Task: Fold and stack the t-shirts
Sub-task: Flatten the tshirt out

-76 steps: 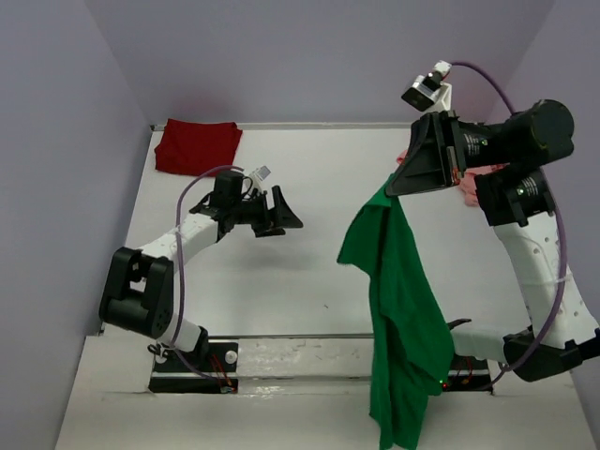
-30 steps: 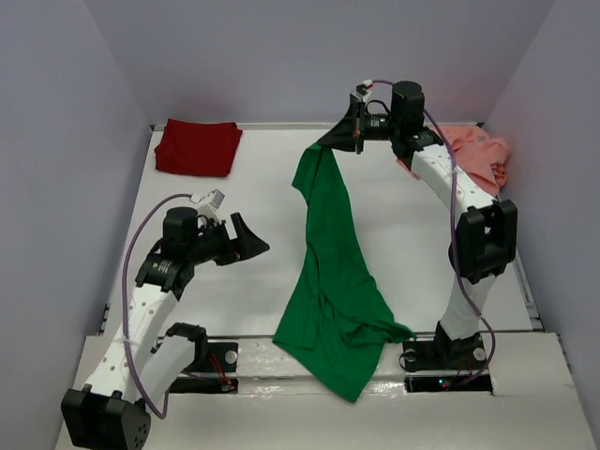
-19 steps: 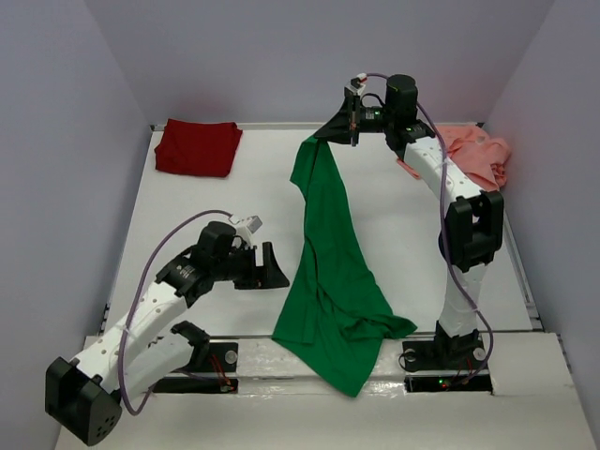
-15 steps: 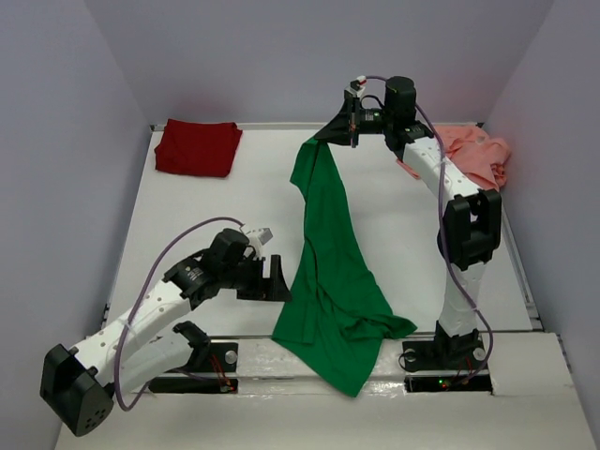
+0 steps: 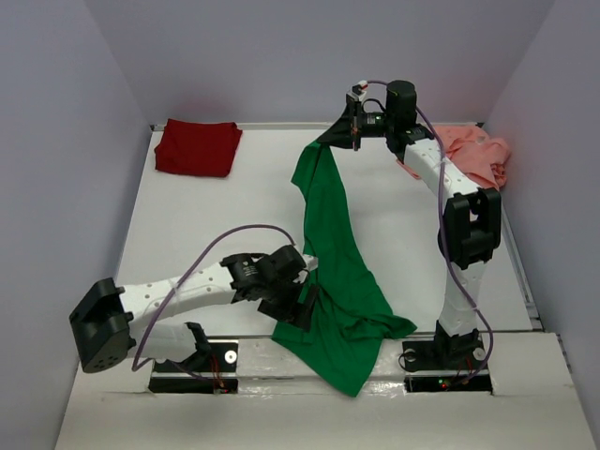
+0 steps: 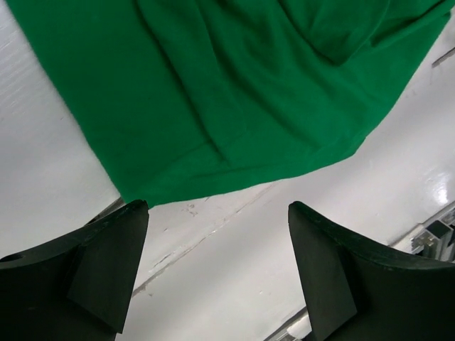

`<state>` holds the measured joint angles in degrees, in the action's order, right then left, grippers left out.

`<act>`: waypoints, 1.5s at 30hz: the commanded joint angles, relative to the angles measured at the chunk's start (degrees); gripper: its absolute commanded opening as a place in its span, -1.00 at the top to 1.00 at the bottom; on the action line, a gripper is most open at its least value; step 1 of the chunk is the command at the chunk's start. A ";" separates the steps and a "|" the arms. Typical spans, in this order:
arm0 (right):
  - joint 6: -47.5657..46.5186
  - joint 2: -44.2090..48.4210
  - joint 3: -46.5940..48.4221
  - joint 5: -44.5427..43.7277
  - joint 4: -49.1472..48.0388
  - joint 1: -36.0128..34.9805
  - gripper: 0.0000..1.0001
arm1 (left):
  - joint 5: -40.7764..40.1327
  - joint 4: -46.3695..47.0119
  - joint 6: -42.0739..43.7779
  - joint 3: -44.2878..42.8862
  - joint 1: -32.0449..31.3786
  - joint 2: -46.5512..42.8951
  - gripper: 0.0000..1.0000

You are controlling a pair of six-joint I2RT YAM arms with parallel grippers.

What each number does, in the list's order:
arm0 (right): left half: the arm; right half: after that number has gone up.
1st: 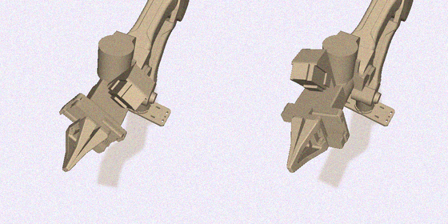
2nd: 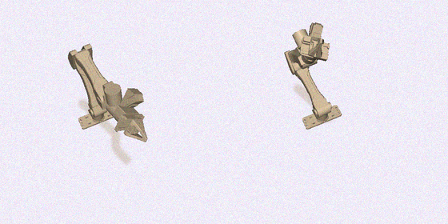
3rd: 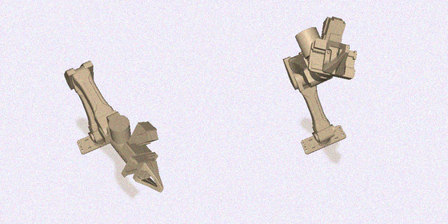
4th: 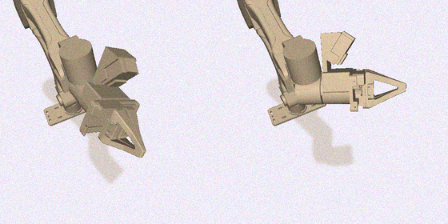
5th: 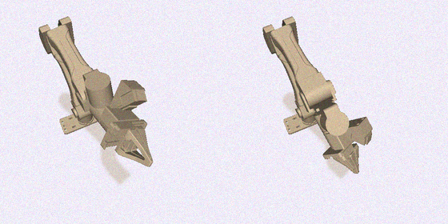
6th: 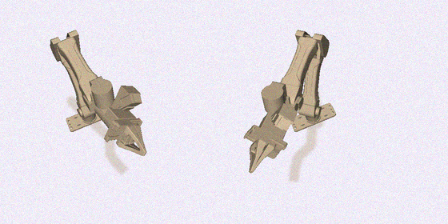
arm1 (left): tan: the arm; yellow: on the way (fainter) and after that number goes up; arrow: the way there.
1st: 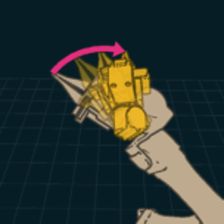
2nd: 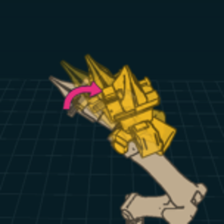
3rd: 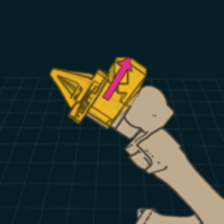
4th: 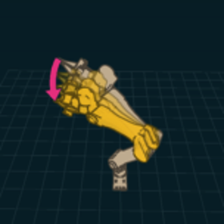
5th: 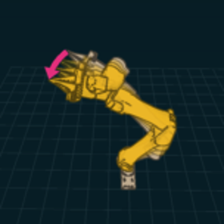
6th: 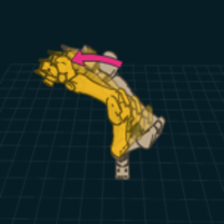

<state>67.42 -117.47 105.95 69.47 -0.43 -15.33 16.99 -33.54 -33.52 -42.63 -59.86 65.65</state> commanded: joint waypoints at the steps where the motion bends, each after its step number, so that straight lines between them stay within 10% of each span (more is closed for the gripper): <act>1: -0.88 2.51 -0.66 1.37 -2.91 0.65 1.00 | -3.89 -1.00 0.82 -4.91 -3.33 6.23 -0.77; 45: 4.12 4.35 -6.19 3.74 -10.74 3.29 1.00 | 2.25 -1.00 2.14 -13.18 -8.61 28.22 -0.20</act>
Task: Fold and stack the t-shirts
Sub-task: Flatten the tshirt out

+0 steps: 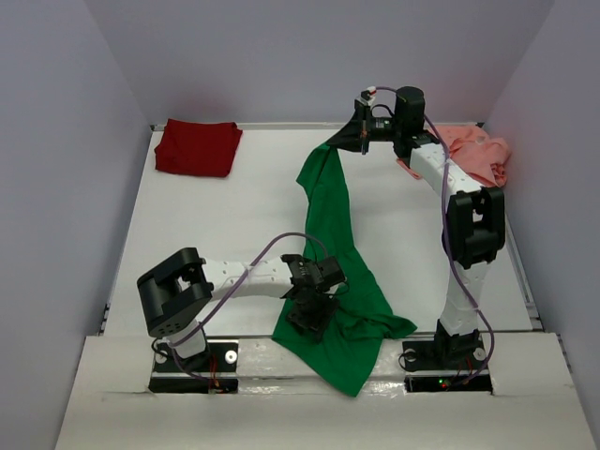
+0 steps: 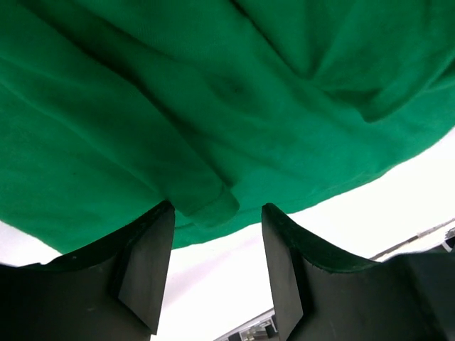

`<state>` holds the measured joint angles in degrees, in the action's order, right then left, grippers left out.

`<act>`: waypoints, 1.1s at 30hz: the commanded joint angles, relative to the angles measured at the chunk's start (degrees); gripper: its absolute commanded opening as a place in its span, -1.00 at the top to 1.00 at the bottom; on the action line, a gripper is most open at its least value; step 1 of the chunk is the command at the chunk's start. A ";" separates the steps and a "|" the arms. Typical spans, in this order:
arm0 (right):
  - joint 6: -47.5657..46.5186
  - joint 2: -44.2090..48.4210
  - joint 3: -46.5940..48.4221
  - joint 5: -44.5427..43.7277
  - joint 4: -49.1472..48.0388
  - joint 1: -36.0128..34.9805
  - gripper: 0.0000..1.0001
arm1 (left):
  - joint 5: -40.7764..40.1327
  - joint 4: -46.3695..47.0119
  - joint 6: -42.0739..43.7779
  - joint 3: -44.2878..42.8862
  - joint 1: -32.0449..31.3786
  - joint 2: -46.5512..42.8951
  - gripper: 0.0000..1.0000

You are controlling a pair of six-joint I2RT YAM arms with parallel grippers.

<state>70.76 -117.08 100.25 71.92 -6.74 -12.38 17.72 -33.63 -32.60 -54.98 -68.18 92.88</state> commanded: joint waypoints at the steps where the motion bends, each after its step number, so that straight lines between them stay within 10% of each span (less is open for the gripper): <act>1: 0.96 4.14 -0.66 1.29 -4.59 0.34 1.00 | 1.79 -1.00 1.31 -0.83 -0.28 1.25 -0.20; 10: 2.10 4.75 -1.81 1.65 -6.44 0.87 1.00 | 1.27 -1.97 1.57 -1.27 0.07 2.74 -0.22; 12: 2.27 4.75 -1.98 1.64 -6.70 0.87 1.00 | 1.53 -1.79 1.57 -1.18 0.16 2.74 0.18; 13: 2.45 4.67 -2.16 1.64 -6.88 0.87 1.00 | 1.62 -1.79 1.66 -1.18 0.16 2.92 0.73; 16: 2.89 4.58 -2.25 1.73 -7.41 0.87 1.00 | 1.18 -2.05 1.66 -1.36 0.24 2.74 1.00; 33: 2.28 2.29 -1.99 1.03 -8.81 5.26 1.00 | -9.97 -16.37 -2.11 -6.27 11.65 -8.32 1.00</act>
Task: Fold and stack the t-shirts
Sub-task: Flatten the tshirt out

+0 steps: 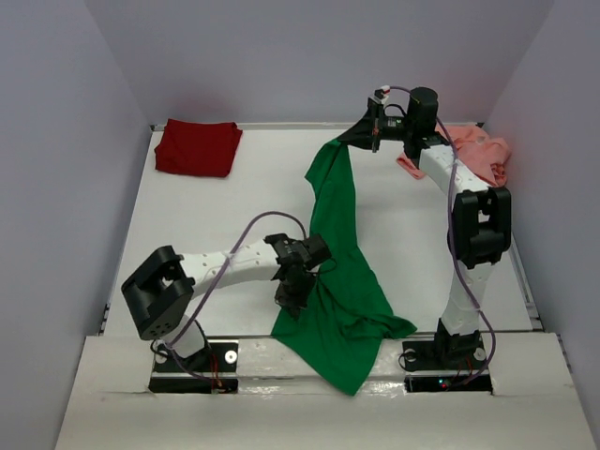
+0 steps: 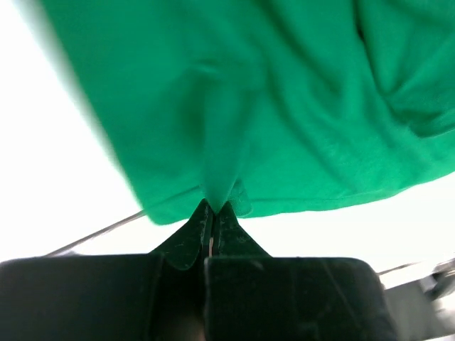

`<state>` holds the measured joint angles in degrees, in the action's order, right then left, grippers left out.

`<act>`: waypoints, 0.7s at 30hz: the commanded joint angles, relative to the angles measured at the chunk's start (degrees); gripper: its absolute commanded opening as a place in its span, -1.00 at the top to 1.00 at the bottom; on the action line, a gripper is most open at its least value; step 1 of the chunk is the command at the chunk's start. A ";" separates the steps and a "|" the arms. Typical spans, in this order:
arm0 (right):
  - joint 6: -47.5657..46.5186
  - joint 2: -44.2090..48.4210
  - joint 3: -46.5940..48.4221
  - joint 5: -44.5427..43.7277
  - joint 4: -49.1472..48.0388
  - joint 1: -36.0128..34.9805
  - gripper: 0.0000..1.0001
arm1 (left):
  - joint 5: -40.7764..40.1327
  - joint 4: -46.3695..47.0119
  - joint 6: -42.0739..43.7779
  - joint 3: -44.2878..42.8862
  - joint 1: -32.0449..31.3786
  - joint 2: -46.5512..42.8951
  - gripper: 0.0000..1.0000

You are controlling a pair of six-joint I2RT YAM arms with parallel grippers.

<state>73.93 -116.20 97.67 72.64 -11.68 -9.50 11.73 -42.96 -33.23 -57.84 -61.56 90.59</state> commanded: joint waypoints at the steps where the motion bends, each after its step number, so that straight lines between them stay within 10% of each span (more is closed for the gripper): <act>1: -1.16 1.16 0.59 0.22 -3.87 3.16 1.00 | -5.30 -9.23 -1.66 -3.85 7.22 -8.65 1.00; 9: -1.95 -1.04 2.52 0.04 -3.87 7.29 1.00 | -15.49 -13.56 -0.96 -7.98 29.81 -15.00 1.00; 21: 2.26 -4.82 8.51 2.15 -1.50 14.77 1.00 | -19.63 -8.54 4.31 -16.85 43.62 -3.23 1.00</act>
<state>74.30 -121.36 102.45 72.71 -11.99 4.38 -4.32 -52.07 -32.08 -68.73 -20.84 85.45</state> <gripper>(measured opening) 0.011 0.014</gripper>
